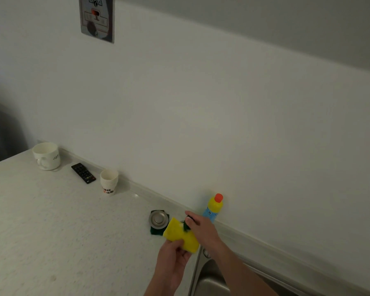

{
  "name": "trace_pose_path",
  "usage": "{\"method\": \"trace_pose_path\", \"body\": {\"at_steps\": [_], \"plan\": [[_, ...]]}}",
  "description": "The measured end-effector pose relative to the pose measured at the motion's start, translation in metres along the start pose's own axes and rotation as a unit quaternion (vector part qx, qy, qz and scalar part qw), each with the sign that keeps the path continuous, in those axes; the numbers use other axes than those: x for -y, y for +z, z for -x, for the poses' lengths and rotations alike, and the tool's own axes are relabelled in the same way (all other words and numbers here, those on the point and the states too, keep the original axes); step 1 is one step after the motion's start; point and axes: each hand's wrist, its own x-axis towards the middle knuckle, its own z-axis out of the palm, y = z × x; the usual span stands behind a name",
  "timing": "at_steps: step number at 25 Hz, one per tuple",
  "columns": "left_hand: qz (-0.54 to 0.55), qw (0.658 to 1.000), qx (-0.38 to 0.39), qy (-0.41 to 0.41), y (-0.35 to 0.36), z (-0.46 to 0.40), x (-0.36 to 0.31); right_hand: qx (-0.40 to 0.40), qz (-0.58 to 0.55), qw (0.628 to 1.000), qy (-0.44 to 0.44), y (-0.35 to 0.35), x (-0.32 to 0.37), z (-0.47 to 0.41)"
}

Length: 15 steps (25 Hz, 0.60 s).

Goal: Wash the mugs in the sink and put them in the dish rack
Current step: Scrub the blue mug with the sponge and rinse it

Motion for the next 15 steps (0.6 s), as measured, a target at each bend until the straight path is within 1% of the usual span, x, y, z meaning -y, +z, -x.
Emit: {"method": "trace_pose_path", "body": {"at_steps": [5,8,12,15], "plan": [[-0.021,1.000,0.002,0.000,-0.006,-0.006,0.000,-0.014,-0.020,1.000,0.004,0.005,0.001,0.004],[-0.027,0.999,0.021,0.001,-0.011,-0.009,0.000,-0.018,-0.023,1.000,0.009,0.007,-0.001,0.003],[-0.036,0.999,0.039,-0.004,-0.015,-0.010,-0.002,-0.008,-0.037,0.999,0.023,0.008,-0.004,0.002],[-0.042,0.998,0.038,-0.007,-0.017,-0.012,-0.002,-0.003,-0.021,0.999,0.030,0.007,-0.002,0.005]]}}
